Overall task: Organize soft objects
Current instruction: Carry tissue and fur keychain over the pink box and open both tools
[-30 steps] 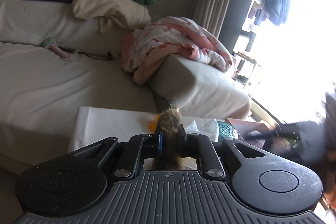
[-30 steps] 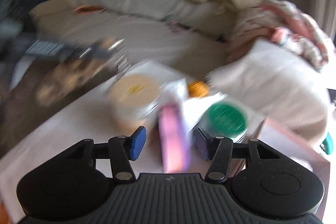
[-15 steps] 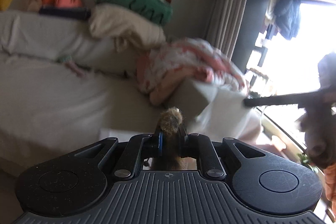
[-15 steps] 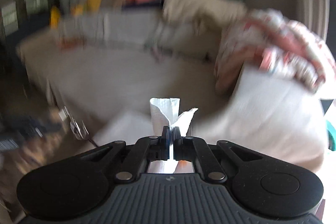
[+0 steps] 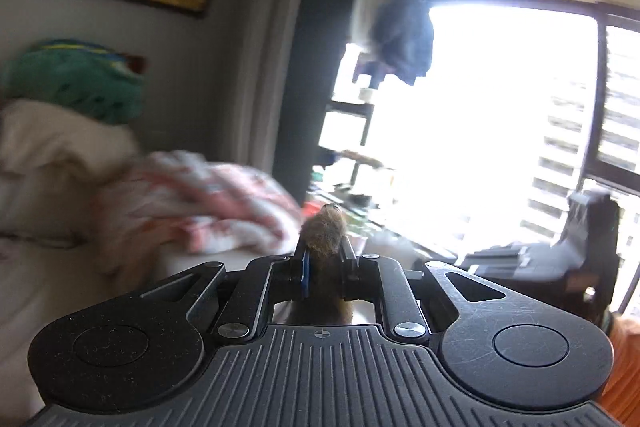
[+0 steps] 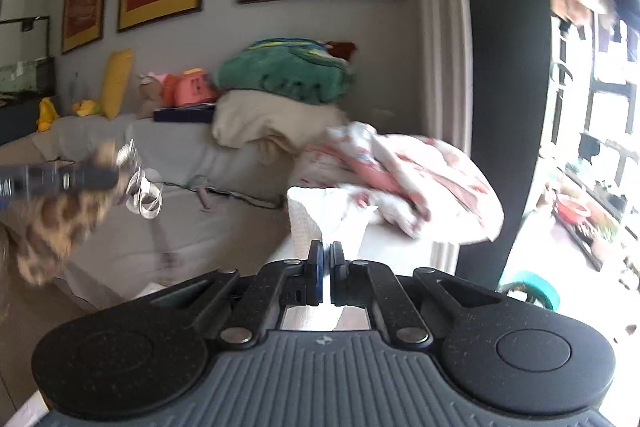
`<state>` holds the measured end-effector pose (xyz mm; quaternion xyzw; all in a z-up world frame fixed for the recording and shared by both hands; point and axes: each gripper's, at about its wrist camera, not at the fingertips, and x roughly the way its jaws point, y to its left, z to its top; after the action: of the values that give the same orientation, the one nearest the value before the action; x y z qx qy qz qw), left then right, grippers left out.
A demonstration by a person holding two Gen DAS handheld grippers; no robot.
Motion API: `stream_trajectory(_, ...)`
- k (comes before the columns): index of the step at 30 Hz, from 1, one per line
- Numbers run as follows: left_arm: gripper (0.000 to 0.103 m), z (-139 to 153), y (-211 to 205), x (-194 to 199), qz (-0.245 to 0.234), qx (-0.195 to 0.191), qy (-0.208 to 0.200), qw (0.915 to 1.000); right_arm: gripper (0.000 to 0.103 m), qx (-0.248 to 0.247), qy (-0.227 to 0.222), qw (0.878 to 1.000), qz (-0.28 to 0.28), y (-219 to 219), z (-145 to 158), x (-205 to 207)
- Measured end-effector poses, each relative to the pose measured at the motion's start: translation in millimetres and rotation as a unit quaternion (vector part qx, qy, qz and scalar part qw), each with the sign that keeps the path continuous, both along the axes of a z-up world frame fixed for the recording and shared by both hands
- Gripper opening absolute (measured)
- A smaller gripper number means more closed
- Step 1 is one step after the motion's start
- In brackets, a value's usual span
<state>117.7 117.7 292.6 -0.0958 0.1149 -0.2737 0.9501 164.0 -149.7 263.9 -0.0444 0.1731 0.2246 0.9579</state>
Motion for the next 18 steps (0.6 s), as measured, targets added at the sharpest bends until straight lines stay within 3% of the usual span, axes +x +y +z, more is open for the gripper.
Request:
stream_trajectory(5, 0.015, -18.4, -56.1, 17.1, -0.03, 0.009, 0.029, 0.9991, 0.003, 0.004, -0.006, 0.999, -0.033, -49.2, -16.1, -13.2)
stream_trajectory(13, 0.017, -91.8, -106.3, 56.9, -0.078, 0.008, 0.119, 0.9898, 0.003, 0.016, -0.026, 0.998, -0.05, -83.2, -30.9, -29.0)
stream_trajectory(16, 0.019, -126.3, -122.8, 75.4, -0.093, 0.004, 0.165, 0.9819, 0.003, 0.015, -0.01, 0.999, -0.049, -84.4, -44.7, -26.9)
stream_trajectory(18, 0.02, -156.8, -128.7, 96.8, -0.094, -0.004, 0.229, 0.9689, 0.003, 0.018, 0.01, 0.999, -0.047, -85.2, -57.7, -22.1)
